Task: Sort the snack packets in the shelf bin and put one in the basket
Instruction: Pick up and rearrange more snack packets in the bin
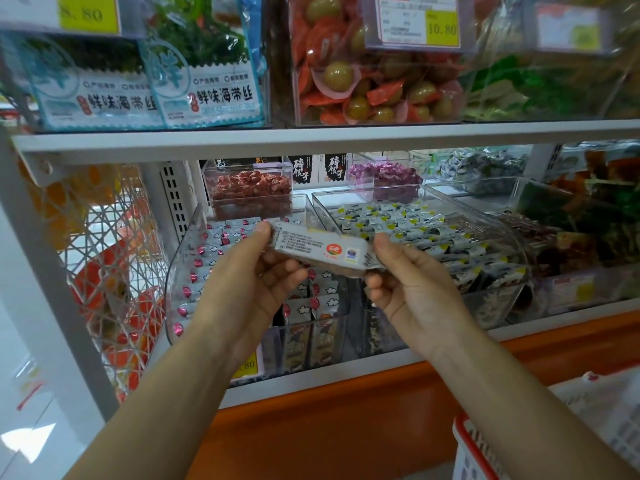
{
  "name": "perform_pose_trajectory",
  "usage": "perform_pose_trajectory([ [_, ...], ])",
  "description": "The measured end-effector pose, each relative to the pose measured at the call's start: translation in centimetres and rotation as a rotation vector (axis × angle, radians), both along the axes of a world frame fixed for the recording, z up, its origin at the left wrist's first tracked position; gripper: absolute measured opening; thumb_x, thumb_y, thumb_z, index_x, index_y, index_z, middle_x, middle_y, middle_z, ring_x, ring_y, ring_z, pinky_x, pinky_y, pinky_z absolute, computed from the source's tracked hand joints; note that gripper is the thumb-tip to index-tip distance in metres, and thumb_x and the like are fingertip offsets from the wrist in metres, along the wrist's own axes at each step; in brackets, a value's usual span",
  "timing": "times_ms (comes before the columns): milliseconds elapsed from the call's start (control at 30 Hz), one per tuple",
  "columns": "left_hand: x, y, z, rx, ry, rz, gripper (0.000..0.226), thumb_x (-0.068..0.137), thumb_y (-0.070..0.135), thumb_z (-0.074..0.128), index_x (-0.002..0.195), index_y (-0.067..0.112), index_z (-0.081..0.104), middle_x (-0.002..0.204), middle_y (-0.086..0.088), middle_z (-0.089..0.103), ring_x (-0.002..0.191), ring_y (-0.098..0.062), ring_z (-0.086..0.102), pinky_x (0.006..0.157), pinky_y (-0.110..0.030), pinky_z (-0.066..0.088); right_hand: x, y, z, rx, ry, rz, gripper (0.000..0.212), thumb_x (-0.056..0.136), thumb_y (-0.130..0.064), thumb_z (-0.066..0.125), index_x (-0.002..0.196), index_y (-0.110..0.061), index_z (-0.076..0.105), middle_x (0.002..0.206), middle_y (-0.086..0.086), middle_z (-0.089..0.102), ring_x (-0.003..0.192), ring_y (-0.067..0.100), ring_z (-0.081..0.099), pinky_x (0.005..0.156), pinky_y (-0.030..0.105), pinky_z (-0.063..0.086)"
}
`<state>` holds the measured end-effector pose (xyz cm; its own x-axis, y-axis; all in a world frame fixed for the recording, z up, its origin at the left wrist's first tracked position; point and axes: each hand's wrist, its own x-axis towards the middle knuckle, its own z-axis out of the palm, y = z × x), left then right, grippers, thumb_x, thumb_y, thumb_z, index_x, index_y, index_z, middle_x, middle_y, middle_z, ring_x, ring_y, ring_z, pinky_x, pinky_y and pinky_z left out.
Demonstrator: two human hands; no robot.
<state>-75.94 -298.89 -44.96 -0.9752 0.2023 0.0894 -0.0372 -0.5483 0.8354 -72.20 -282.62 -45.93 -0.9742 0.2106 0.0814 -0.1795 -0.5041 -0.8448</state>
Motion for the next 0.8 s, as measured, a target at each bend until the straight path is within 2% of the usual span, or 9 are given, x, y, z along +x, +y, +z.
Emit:
perform_pose_trajectory([
  [167, -0.3, -0.1, 0.1, 0.043, -0.08, 0.083, 0.02, 0.094, 0.025, 0.051, 0.088, 0.01, 0.064, 0.057, 0.001, 0.055, 0.049, -0.006, 0.056, 0.05, -0.017, 0.052, -0.1, 0.1, -0.1, -0.054, 0.056, 0.052, 0.014, 0.066, -0.018, 0.065, 0.063, -0.007, 0.074, 0.063, 0.009, 0.069, 0.052, 0.011, 0.065, 0.047, 0.018, 0.053],
  [367, -0.6, -0.7, 0.0, 0.065, -0.103, 0.1, 0.016, 0.093, 0.021, 0.052, 0.099, 0.008, 0.06, 0.064, -0.001, 0.059, 0.049, -0.005, 0.056, 0.048, -0.015, 0.05, -0.2, 0.3, -0.1, -0.028, 0.092, 0.183, 0.018, 0.068, -0.012, 0.065, 0.079, -0.003, 0.075, 0.078, 0.013, 0.072, 0.069, 0.017, 0.07, 0.061, 0.022, 0.057],
  [467, -0.5, -0.8, 0.0, 0.054, -0.094, 0.08, 0.014, 0.094, 0.02, 0.05, 0.101, 0.01, 0.055, 0.073, -0.003, 0.056, 0.05, -0.006, 0.054, 0.048, -0.015, 0.05, -0.2, 0.1, -0.2, -0.005, 0.076, 0.134, 0.014, 0.069, -0.012, 0.064, 0.072, -0.005, 0.076, 0.073, 0.01, 0.072, 0.063, 0.014, 0.069, 0.057, 0.021, 0.056],
  [567, -0.3, -0.8, 0.0, 0.027, -0.058, 0.057, 0.009, 0.094, 0.017, 0.048, 0.091, 0.01, 0.053, 0.072, -0.003, 0.057, 0.05, -0.006, 0.053, 0.049, -0.015, 0.05, -0.1, 0.2, -0.3, 0.026, 0.034, 0.079, 0.015, 0.078, -0.007, 0.061, 0.069, -0.005, 0.074, 0.069, 0.01, 0.071, 0.058, 0.013, 0.067, 0.052, 0.02, 0.054],
  [700, -0.1, -0.9, 0.2, -0.077, 0.002, 0.003, 0.013, 0.096, 0.014, 0.045, 0.089, 0.009, 0.054, 0.073, -0.004, 0.055, 0.053, -0.007, 0.053, 0.047, -0.017, 0.049, 0.1, 0.7, -0.4, 0.128, 0.004, 0.003, 0.015, 0.088, -0.003, 0.055, 0.082, -0.005, 0.069, 0.065, 0.008, 0.07, 0.055, 0.013, 0.066, 0.049, 0.019, 0.053],
  [800, -0.1, -1.1, 0.2, -0.13, -0.013, -0.051, 0.011, 0.094, 0.019, 0.049, 0.09, 0.012, 0.056, 0.081, -0.007, 0.055, 0.057, -0.012, 0.059, 0.047, -0.021, 0.051, 0.0, 1.0, -0.6, 0.267, 0.043, -0.088, 0.015, 0.09, 0.001, 0.053, 0.089, -0.005, 0.066, 0.07, 0.01, 0.068, 0.058, 0.015, 0.067, 0.053, 0.02, 0.054],
])
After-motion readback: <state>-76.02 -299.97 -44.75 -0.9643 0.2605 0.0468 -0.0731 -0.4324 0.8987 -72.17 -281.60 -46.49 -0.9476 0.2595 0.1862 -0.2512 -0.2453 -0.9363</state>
